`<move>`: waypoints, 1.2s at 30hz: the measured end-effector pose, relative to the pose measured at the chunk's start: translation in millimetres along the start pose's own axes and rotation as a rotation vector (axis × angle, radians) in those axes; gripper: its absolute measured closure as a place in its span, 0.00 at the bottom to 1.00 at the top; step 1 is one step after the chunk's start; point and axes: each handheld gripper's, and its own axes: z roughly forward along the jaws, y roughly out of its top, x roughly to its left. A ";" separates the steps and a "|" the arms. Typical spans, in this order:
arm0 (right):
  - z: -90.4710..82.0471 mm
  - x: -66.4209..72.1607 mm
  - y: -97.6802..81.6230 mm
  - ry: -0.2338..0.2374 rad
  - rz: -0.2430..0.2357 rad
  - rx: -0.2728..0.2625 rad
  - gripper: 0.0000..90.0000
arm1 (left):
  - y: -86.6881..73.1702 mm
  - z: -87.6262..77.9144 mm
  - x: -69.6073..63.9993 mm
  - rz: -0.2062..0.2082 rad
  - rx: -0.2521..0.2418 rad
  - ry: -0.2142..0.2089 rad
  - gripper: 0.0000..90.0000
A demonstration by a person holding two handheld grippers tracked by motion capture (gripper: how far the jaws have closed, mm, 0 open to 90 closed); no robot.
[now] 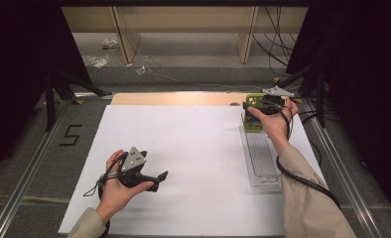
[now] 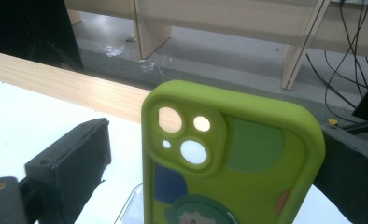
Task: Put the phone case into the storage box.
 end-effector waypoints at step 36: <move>-0.1 1.7 -0.5 -0.016 0.015 -0.027 0.01 | 0.2 0.4 0.2 -0.002 -0.001 -0.001 0.00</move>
